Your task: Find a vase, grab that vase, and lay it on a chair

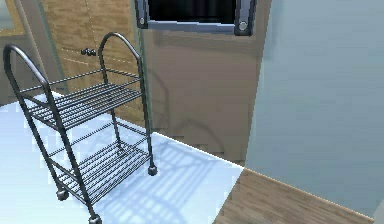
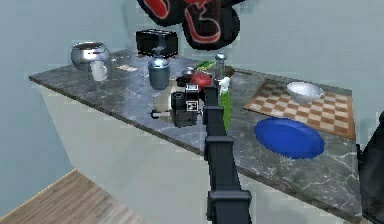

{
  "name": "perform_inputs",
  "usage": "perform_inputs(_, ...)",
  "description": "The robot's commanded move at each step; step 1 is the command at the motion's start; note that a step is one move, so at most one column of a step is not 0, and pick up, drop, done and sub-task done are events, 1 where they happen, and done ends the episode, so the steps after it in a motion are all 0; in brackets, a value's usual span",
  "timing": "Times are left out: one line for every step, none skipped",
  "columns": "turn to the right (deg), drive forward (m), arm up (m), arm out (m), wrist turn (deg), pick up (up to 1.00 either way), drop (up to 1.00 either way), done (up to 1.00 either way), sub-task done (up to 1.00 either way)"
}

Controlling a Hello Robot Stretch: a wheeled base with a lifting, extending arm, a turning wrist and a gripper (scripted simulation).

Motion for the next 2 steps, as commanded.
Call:
perform_inputs(0.0,0.00,0.10,0.00,0.0,0.00,0.00,0.00,0.00)
perform_inputs(0.0,0.00,0.00,0.00,-45.0,0.00,0.00,0.00,0.00)
